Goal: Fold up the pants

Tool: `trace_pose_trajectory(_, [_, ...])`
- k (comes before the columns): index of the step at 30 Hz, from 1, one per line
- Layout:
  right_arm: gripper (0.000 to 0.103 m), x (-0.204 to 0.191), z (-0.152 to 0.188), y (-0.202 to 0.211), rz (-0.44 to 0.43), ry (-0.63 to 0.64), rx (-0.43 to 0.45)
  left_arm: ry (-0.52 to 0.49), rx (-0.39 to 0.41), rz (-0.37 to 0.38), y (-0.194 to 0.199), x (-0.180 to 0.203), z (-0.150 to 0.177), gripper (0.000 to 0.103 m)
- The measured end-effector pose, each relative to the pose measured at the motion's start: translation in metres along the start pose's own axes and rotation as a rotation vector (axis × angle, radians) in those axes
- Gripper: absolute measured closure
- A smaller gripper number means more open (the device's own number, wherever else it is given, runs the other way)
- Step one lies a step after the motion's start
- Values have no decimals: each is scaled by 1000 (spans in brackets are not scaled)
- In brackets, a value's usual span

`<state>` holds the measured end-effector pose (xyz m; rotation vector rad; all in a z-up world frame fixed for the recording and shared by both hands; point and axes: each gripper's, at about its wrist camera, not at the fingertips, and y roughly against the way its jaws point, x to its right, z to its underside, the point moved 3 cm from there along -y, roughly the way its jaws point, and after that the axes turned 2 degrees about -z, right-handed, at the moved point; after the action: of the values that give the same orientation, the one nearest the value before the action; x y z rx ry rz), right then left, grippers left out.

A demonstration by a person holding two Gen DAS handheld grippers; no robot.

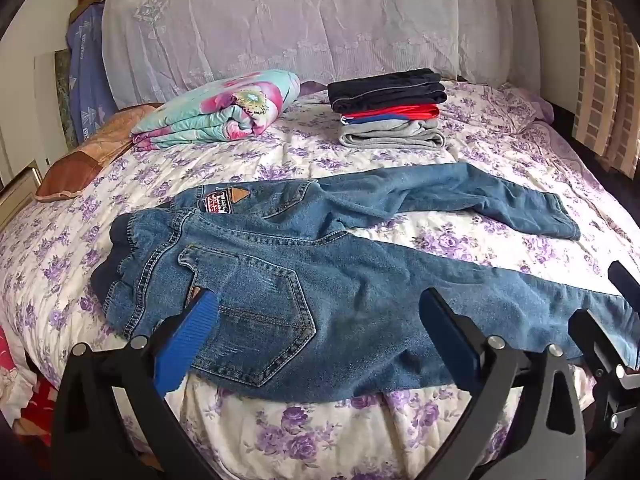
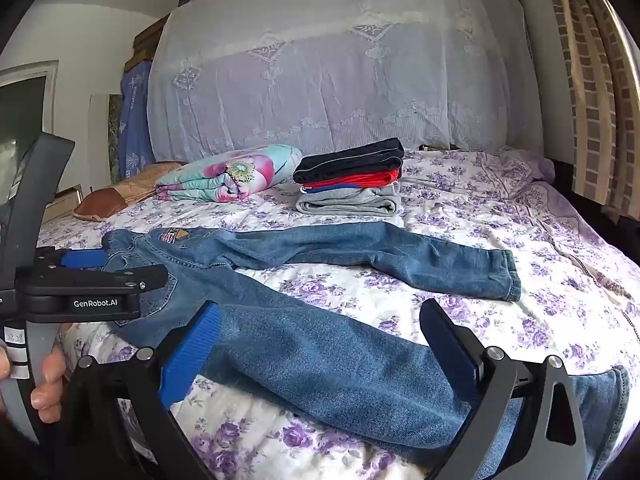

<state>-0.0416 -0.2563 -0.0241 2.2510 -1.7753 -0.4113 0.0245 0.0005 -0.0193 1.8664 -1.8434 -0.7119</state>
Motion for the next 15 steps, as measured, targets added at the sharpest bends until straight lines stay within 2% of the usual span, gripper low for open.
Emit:
trace_pose_trajectory(4, [3,1,0,-2,1,-4,-26,15,-33,1,-11,-2,-1,5])
trace_pose_trajectory(5, [3,1,0,-4,0,-4,-27,10,-11,0,-4,0,1,5])
trace_pose_trajectory(11, [3,2,2,-5,15,0,-24,6,-5,2,-3,1,4,5])
trace_pose_trajectory(15, [3,5,4,-7,58,-7,-26,3,-7,3,-3,1,5,5])
